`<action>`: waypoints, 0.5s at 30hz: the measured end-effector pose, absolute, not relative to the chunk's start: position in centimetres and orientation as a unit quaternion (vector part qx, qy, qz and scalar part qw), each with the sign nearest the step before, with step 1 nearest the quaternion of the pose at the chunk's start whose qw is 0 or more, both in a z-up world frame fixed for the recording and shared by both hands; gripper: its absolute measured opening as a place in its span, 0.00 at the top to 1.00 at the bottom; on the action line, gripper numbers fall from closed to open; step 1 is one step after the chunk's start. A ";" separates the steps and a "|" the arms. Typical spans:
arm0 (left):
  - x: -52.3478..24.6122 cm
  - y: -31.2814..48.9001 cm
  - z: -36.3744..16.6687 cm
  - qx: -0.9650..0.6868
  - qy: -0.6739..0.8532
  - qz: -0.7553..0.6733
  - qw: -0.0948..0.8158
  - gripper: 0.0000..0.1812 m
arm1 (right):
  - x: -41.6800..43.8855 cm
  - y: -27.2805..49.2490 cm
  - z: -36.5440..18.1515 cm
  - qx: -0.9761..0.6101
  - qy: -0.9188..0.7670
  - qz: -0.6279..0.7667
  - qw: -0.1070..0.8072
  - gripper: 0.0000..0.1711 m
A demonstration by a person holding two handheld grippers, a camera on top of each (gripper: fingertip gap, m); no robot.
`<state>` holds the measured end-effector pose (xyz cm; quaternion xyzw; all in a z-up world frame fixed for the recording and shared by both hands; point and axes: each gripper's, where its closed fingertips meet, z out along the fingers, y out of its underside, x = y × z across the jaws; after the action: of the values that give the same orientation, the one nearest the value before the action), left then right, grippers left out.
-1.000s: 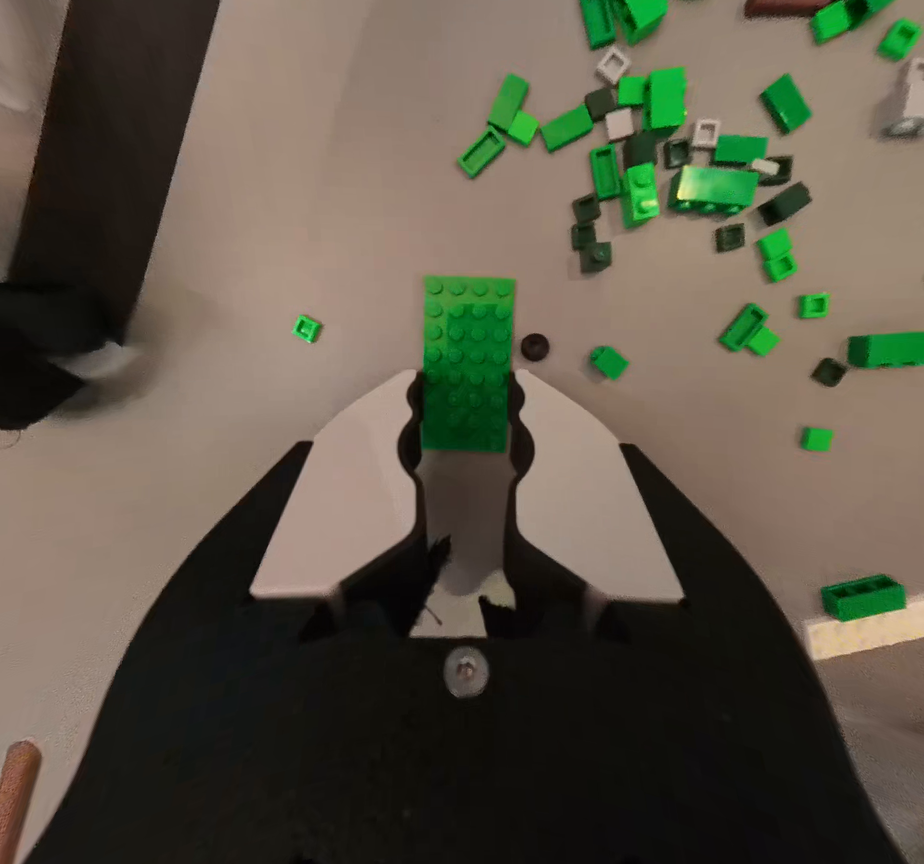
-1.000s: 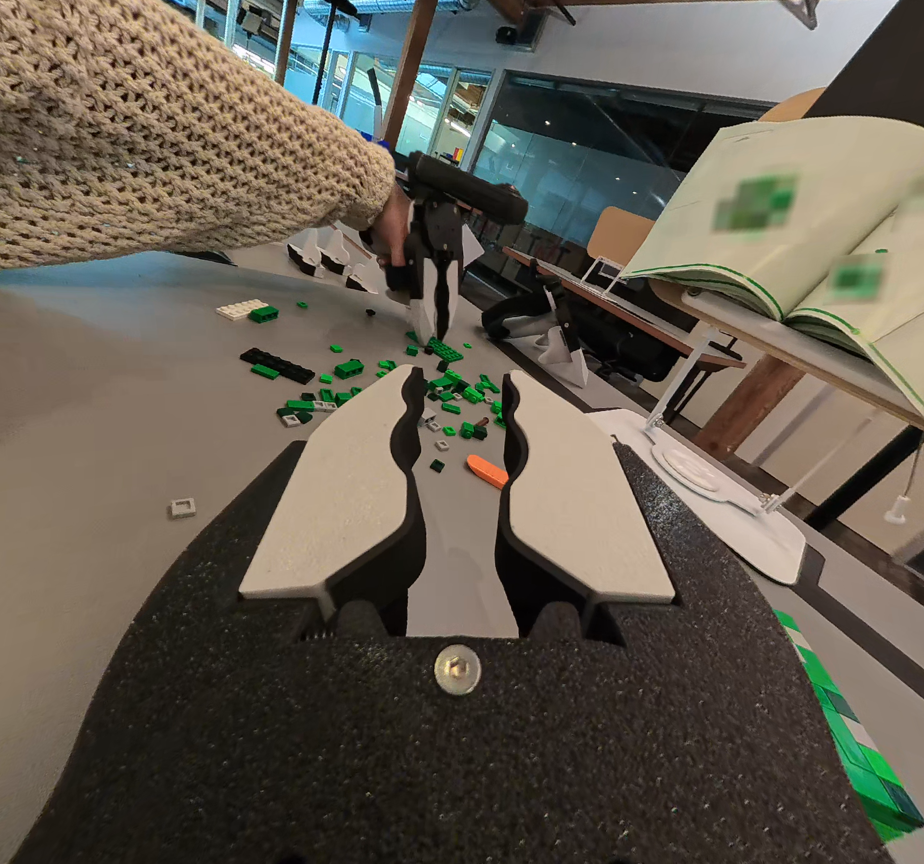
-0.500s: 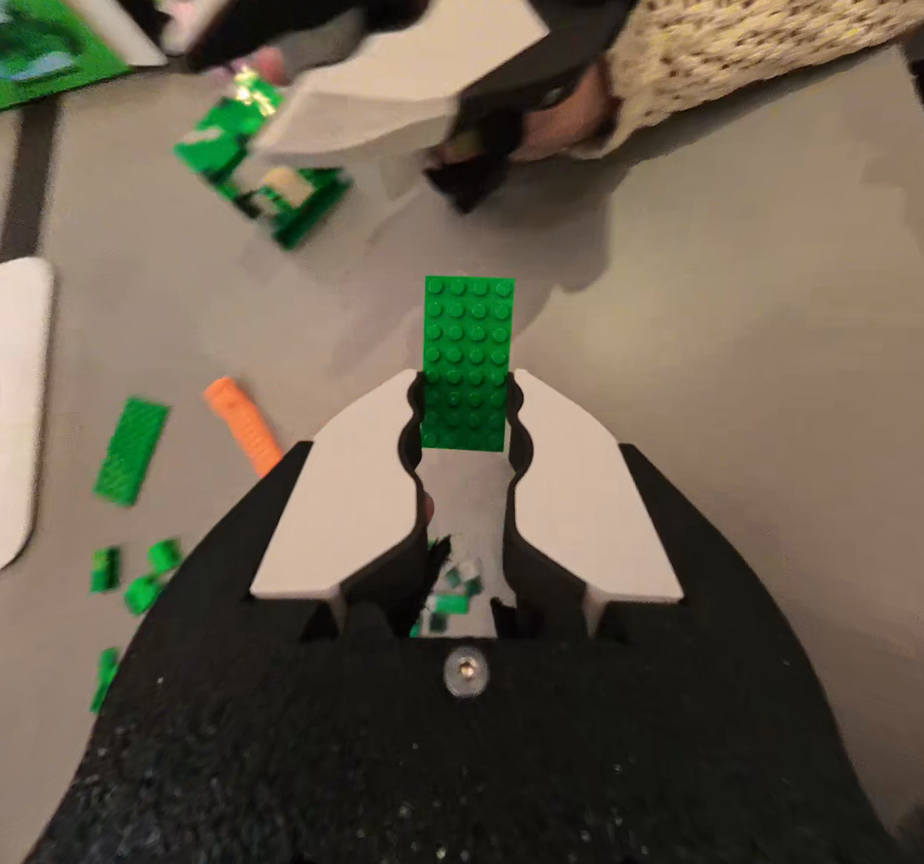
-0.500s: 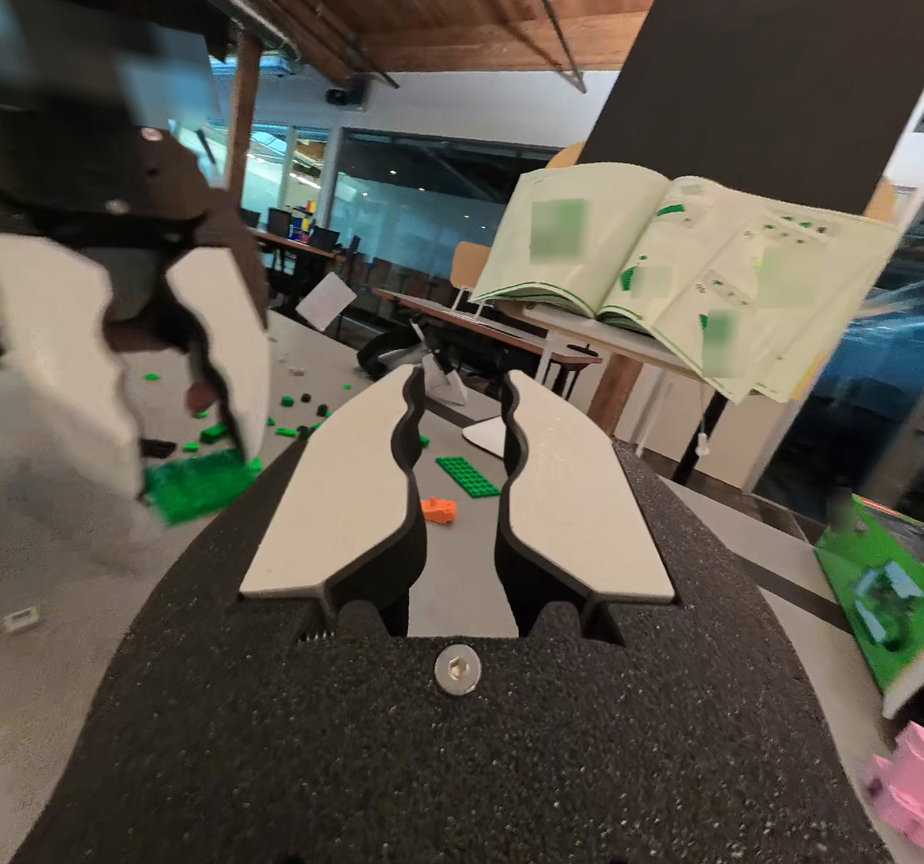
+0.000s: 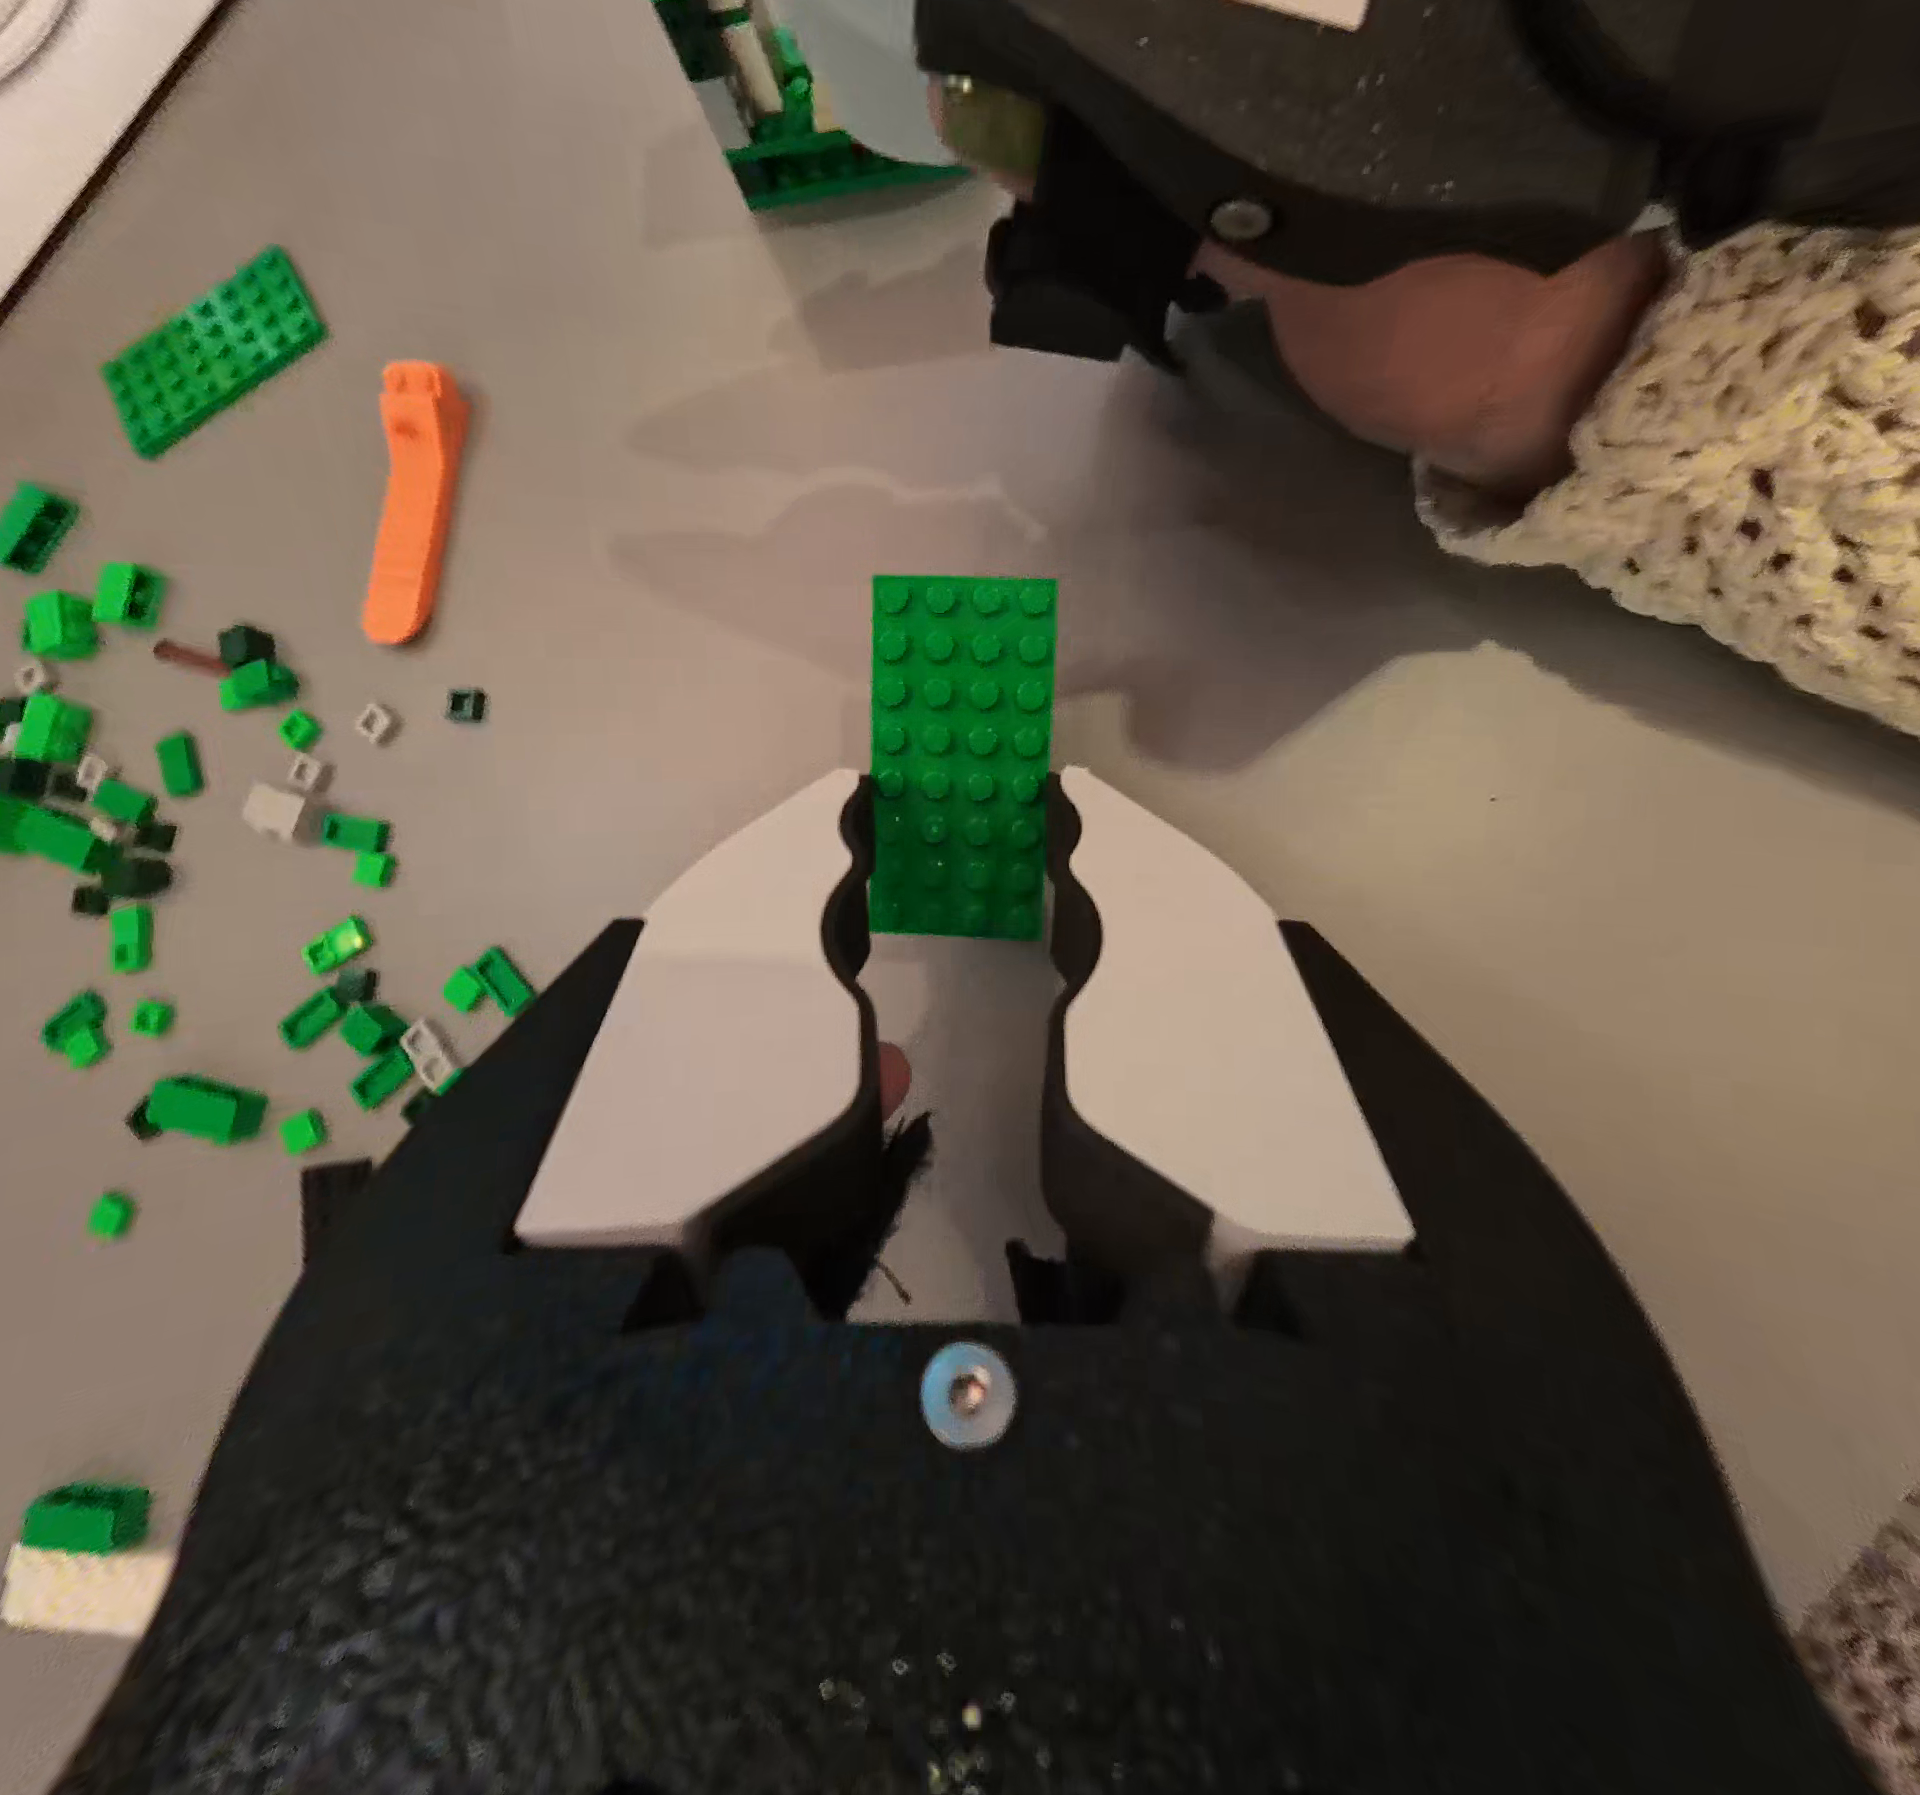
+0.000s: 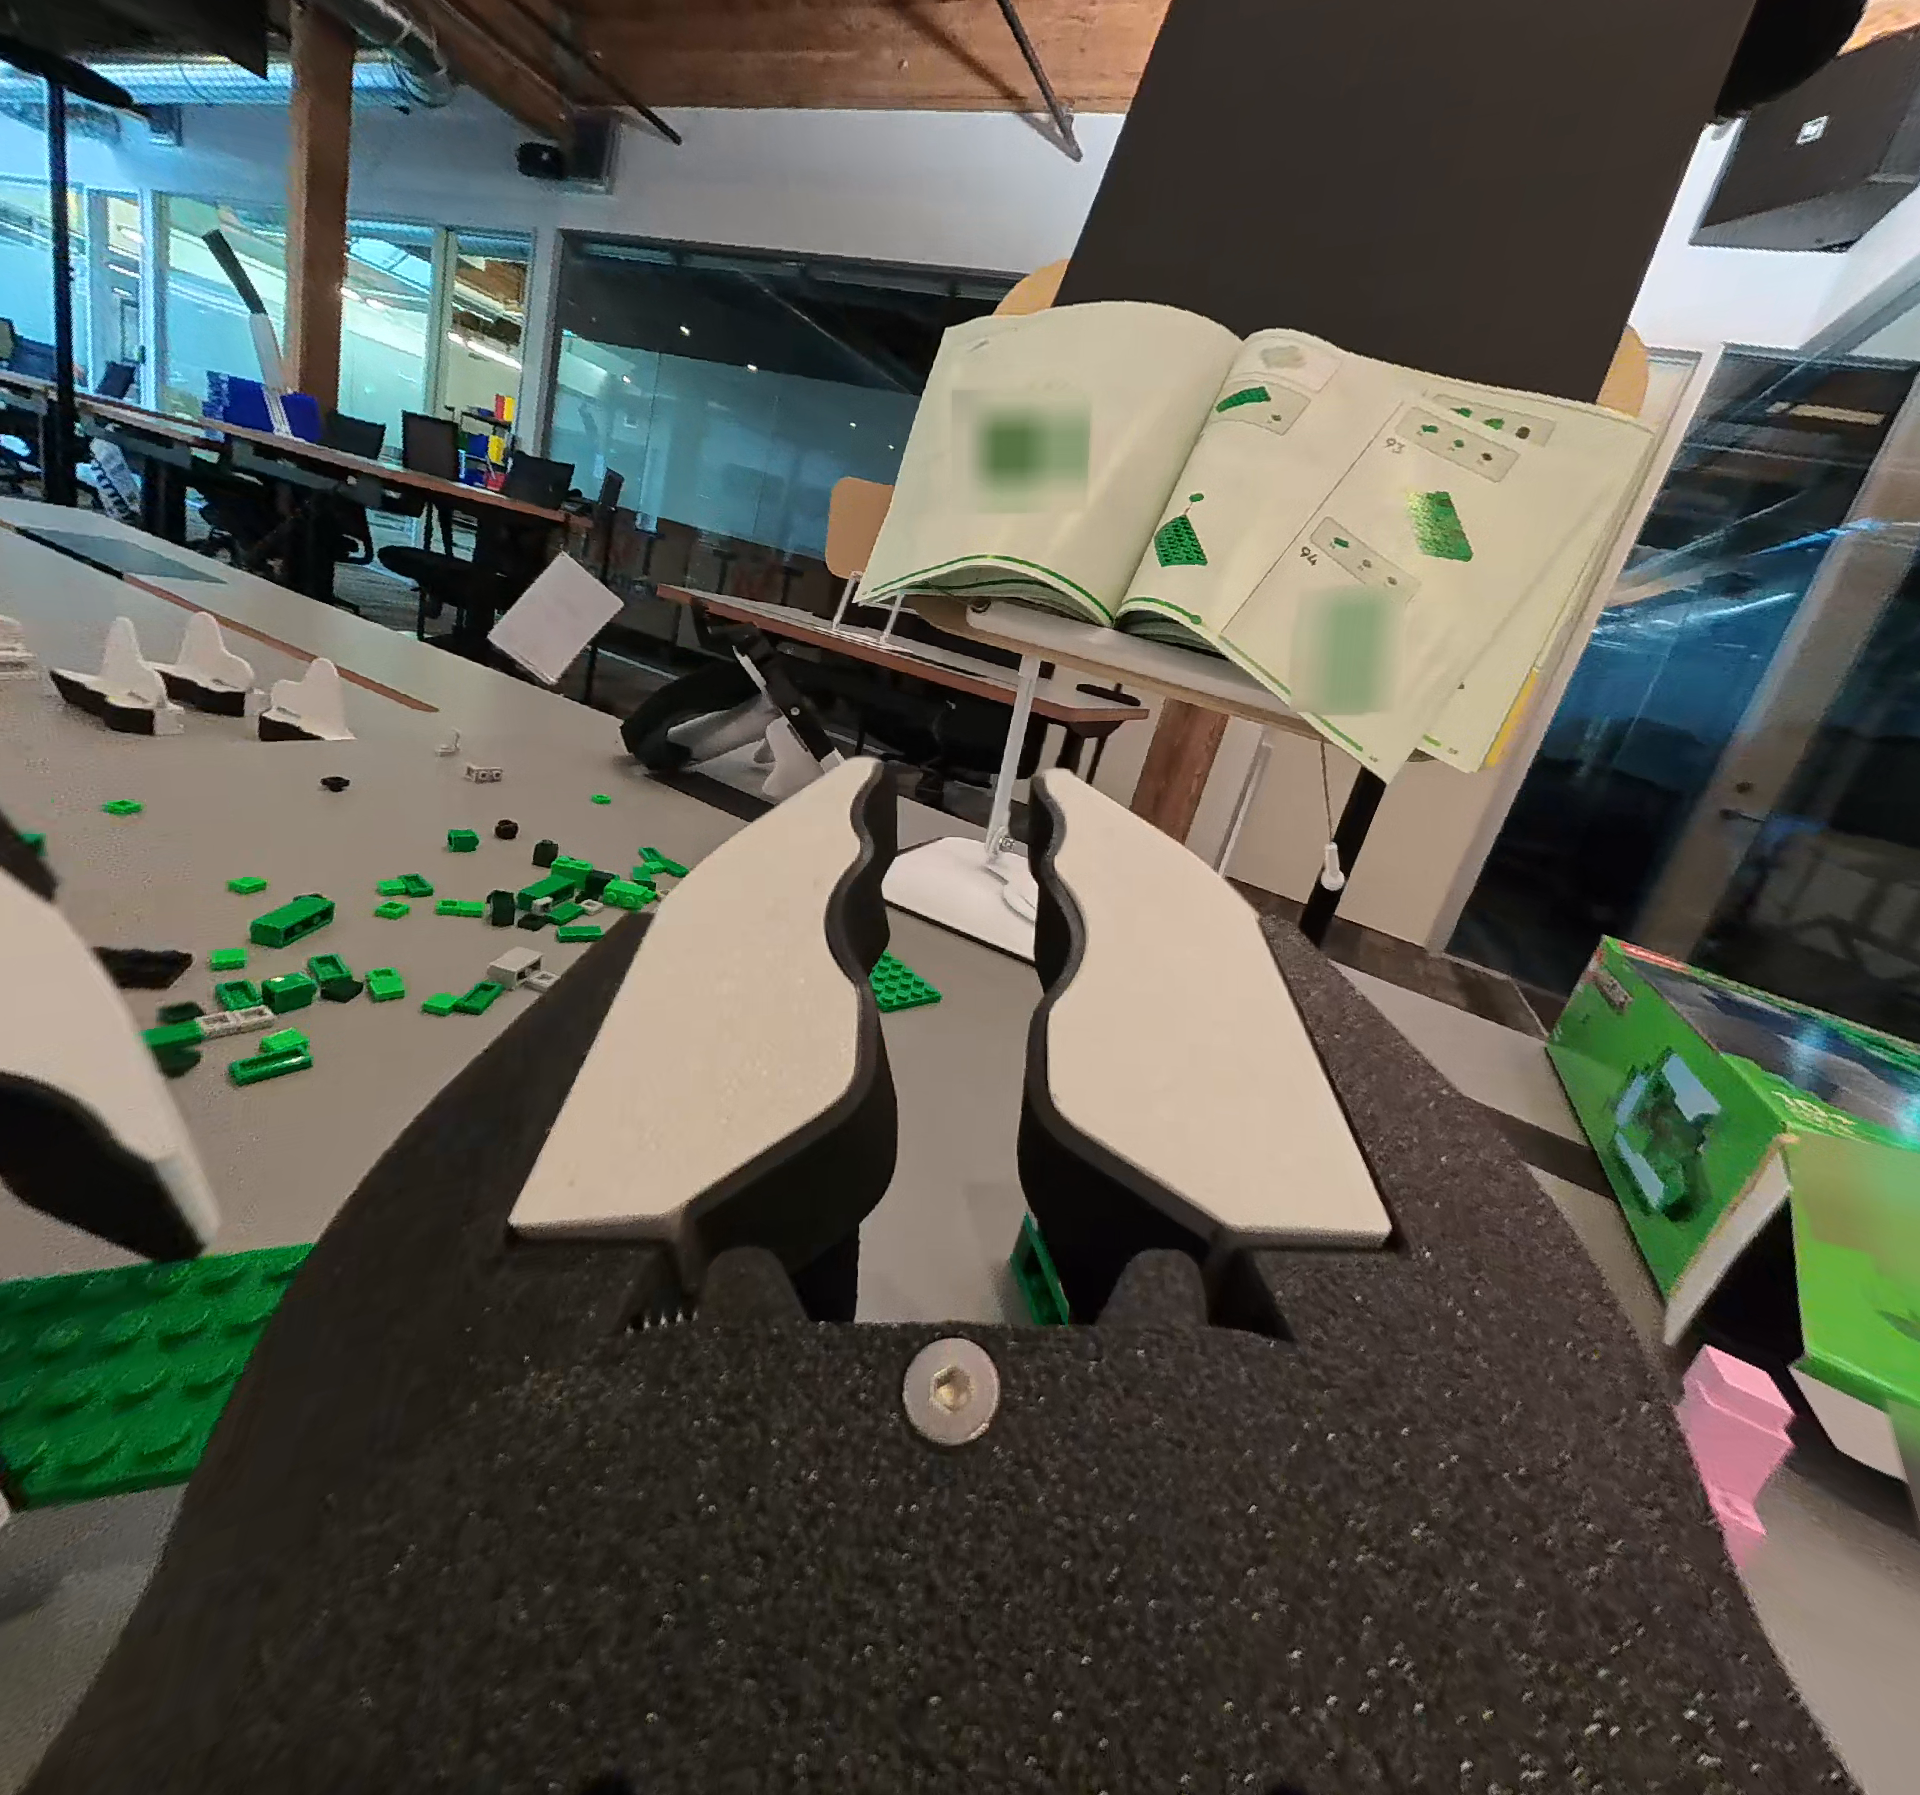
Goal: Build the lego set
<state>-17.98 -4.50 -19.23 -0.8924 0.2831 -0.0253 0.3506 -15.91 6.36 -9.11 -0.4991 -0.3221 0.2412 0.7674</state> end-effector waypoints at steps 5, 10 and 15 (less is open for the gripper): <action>-18.2 -5.1 -20.5 -0.913 0.235 -0.006 0.333 0.83 | -16.3 5.9 -9.2 -0.490 -0.340 0.236 0.767 0.87; -18.6 -5.3 -21.6 -0.927 0.197 -0.012 0.319 0.83 | -16.3 6.1 -9.4 -0.492 -0.343 0.237 0.764 0.87; -18.7 -5.6 -22.4 -0.933 0.186 -0.011 0.308 0.83 | -16.4 6.2 -9.6 -0.494 -0.348 0.236 0.761 0.88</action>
<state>-18.70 -5.61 -22.36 -0.9331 0.1856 -0.0114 0.3076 -16.44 6.18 -9.59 -0.4941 -0.3476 0.2360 0.7611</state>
